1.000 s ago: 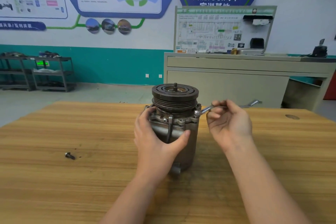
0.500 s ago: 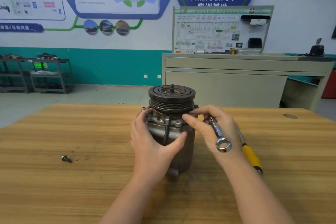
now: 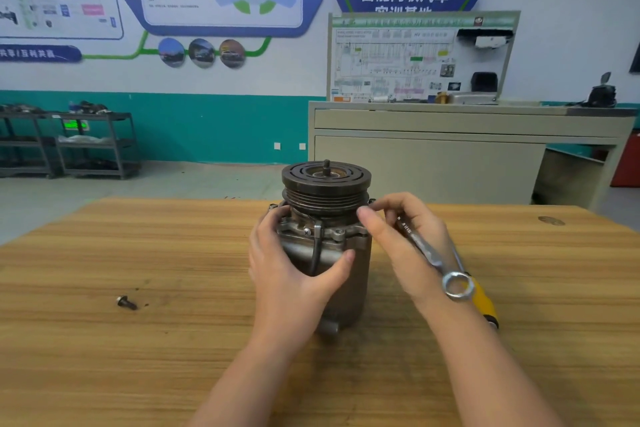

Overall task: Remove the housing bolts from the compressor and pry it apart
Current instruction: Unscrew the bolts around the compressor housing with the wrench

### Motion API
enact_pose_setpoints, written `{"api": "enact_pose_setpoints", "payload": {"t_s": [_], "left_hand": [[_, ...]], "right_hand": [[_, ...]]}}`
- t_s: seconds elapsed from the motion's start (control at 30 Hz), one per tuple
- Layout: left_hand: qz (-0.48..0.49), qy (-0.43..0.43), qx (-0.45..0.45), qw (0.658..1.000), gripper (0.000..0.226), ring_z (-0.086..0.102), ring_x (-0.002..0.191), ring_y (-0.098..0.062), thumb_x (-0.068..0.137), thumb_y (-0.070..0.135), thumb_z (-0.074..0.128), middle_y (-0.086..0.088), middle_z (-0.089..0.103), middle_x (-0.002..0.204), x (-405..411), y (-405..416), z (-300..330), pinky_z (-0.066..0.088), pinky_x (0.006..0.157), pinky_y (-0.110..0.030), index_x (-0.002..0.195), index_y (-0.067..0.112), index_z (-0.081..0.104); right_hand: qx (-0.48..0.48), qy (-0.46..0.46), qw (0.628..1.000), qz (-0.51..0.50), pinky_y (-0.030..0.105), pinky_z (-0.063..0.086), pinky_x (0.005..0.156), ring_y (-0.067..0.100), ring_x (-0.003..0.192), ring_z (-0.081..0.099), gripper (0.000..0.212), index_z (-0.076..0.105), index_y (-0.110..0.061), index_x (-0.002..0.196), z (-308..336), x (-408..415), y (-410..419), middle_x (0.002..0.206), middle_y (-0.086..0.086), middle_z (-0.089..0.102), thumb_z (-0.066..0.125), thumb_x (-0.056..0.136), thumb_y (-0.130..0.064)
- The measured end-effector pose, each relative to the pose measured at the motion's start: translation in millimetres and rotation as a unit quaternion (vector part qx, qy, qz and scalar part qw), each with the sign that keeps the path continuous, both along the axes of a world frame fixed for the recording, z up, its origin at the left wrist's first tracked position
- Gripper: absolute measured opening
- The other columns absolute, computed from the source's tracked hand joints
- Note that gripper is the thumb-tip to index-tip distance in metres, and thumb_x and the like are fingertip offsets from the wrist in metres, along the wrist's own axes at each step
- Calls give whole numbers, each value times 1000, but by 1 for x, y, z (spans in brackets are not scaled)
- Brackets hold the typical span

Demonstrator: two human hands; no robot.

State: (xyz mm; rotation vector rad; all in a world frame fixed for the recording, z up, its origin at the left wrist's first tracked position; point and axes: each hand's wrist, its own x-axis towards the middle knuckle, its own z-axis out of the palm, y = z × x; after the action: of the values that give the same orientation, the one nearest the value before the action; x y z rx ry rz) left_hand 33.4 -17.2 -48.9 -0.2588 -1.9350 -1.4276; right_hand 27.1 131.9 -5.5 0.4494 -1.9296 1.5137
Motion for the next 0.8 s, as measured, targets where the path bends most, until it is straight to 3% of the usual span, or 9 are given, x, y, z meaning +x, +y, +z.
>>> {"api": "enact_pose_setpoints", "payload": {"t_s": [0.07, 0.17, 0.23, 0.3, 0.43, 0.5, 0.57, 0.7, 0.8], "left_hand": [[-3, -3, -2, 1000, 84, 36, 127, -5, 54, 65, 70, 21, 35, 128, -1, 0, -1, 32, 112, -48, 124, 53, 24], [2, -2, -5, 1000, 84, 35, 127, -3, 54, 66, 69, 30, 32, 125, -1, 0, -1, 31, 112, -47, 124, 53, 24], [4, 0, -6, 1000, 84, 34, 127, -3, 53, 66, 69, 37, 28, 125, -1, 0, -1, 31, 112, -47, 124, 53, 24], [3, 0, -5, 1000, 84, 35, 127, -3, 54, 66, 69, 36, 27, 126, -1, 0, 0, 32, 112, -48, 124, 53, 24], [1, -3, -4, 1000, 86, 34, 128, -4, 54, 66, 69, 25, 34, 126, -1, 0, 0, 31, 112, -48, 125, 51, 24], [0, -4, -2, 1000, 86, 34, 128, -5, 54, 65, 69, 19, 34, 130, 0, 1, 0, 31, 112, -48, 126, 49, 25], [1, -5, -4, 1000, 86, 34, 128, -4, 54, 65, 69, 19, 34, 130, 0, 1, 1, 31, 112, -48, 127, 48, 26], [1, -12, -2, 1000, 86, 34, 127, -4, 53, 66, 68, 20, 34, 128, 0, 1, 1, 31, 112, -48, 125, 51, 24], [4, -9, -1, 1000, 86, 35, 127, -5, 53, 67, 68, 20, 33, 128, 0, 1, 1, 32, 112, -48, 125, 50, 24]], "right_hand": [[31, 0, 999, -16, 6, 38, 59, -4, 65, 51, 15, 66, -29, 76, -1, -1, -1, 71, -11, 53, 78, 78, -22], [48, 24, 998, -27, 5, 41, 67, -3, 79, 57, 14, 70, -25, 82, -1, -1, -2, 82, -8, 62, 68, 86, -12], [26, 16, 999, -12, 9, 42, 63, 0, 73, 58, 7, 68, -24, 83, -3, -2, -2, 77, -9, 63, 70, 86, -18], [19, 8, 1000, -5, 9, 40, 57, -1, 63, 52, 13, 64, -27, 79, -3, -3, -2, 67, -13, 54, 75, 81, -21], [37, 54, 997, -29, 6, 40, 66, 1, 77, 58, 8, 70, -25, 82, -3, -2, -2, 80, -6, 64, 64, 83, -19], [-3, 37, 999, -3, 8, 41, 61, 0, 70, 58, 2, 68, -26, 81, -3, -2, -2, 72, -10, 62, 65, 81, -26], [-2, 21, 1000, -4, 8, 40, 55, -1, 61, 54, 11, 64, -28, 77, -5, -5, -2, 66, -12, 56, 72, 81, -24], [7, 40, 999, -19, 8, 44, 62, 0, 74, 61, 8, 67, -30, 81, -5, -5, -4, 77, -7, 66, 60, 83, -26], [-9, 12, 1000, -8, 10, 43, 56, -1, 63, 55, 13, 64, -27, 78, -5, -5, -2, 67, -8, 59, 72, 80, -38]]}}
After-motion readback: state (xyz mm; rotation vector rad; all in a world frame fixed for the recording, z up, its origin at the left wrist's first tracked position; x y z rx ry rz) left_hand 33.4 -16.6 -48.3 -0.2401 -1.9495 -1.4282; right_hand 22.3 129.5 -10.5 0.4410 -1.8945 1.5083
